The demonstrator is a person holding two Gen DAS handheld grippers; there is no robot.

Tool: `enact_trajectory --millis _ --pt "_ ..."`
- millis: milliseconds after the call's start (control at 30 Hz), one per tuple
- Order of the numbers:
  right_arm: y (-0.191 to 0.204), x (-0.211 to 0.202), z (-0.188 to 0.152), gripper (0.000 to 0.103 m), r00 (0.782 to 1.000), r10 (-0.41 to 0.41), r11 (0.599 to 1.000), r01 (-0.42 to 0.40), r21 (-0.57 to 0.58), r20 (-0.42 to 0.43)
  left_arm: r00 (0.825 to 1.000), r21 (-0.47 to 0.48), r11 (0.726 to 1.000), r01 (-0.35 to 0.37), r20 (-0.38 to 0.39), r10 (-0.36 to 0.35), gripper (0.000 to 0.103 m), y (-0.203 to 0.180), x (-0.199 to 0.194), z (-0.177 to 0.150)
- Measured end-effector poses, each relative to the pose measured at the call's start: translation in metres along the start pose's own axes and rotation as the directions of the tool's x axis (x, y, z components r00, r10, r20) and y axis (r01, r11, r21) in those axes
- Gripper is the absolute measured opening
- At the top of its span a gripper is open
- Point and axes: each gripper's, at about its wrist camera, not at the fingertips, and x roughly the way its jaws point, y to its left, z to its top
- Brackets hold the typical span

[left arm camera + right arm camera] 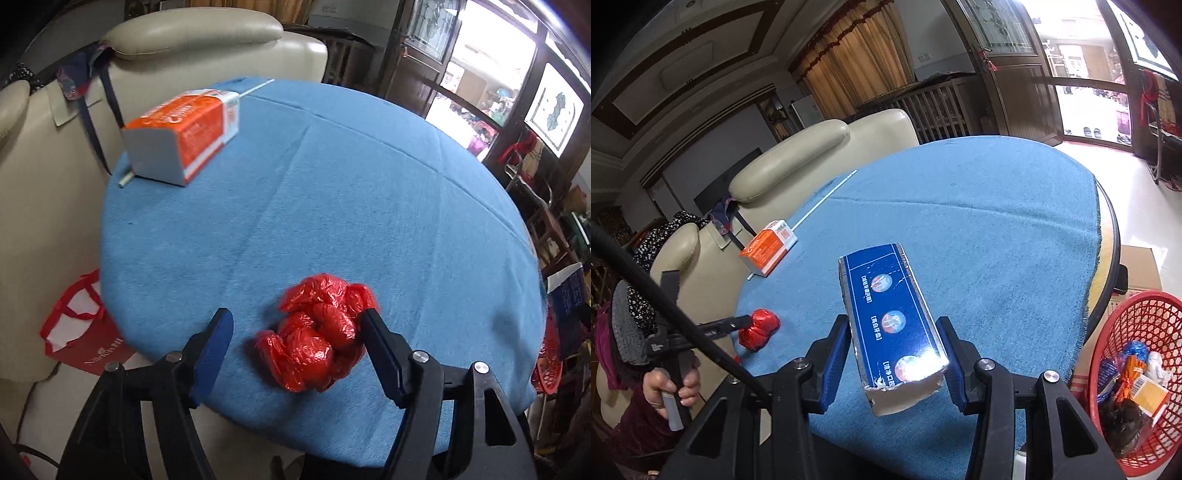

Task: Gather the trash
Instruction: 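Lift the blue box and red bag off the table with both grippers, then carry the blue box and red bag over the red basket with both grippers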

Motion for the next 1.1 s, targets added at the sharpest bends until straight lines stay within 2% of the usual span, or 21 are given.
enact_trajectory --millis 133,200,233,267,367,533,733,900,1100 --pt "-0.010 0.004 0.000 0.050 1.000 -0.023 0.999 0.024 0.030 -0.014 0.998 0.088 0.996 -0.020 -0.051 0.025 0.072 -0.014 0.021 -0.009" --pt "-0.016 0.007 -0.002 0.050 0.999 -0.034 0.998 0.035 0.045 -0.020 0.999 0.104 0.994 -0.043 -0.020 0.045 0.068 -0.019 0.024 -0.011" --pt "-0.019 0.007 -0.002 0.050 0.999 -0.039 0.998 0.040 0.051 -0.020 0.999 0.108 0.994 -0.034 -0.014 0.036 0.055 -0.021 0.025 -0.011" --pt "-0.021 0.007 -0.002 0.050 0.999 -0.042 0.998 0.043 0.056 -0.018 1.000 0.107 0.994 -0.019 -0.019 0.021 0.048 -0.023 0.025 -0.009" --pt "-0.028 0.006 -0.001 0.050 0.999 -0.051 0.997 0.051 0.065 -0.011 1.000 0.119 0.993 -0.015 -0.010 0.017 0.047 -0.034 0.025 0.002" --pt "-0.044 0.007 0.001 0.050 0.999 -0.054 0.993 0.054 0.103 -0.005 1.000 0.206 0.979 -0.013 0.030 0.007 0.047 -0.076 0.013 0.024" --pt "-0.063 0.003 0.010 0.050 0.998 -0.057 0.988 0.053 0.143 0.022 0.996 0.343 0.939 0.033 0.064 -0.058 0.047 -0.153 -0.003 0.048" --pt "-0.091 -0.021 0.017 0.050 0.991 -0.101 0.979 0.084 0.184 0.083 0.990 0.456 0.886 0.080 0.069 -0.124 0.047 -0.225 -0.010 0.056" --pt "-0.136 -0.059 0.011 0.050 0.974 -0.183 0.950 0.140 0.281 0.135 0.981 0.504 0.849 0.160 0.013 -0.193 0.047 -0.284 -0.003 0.061"
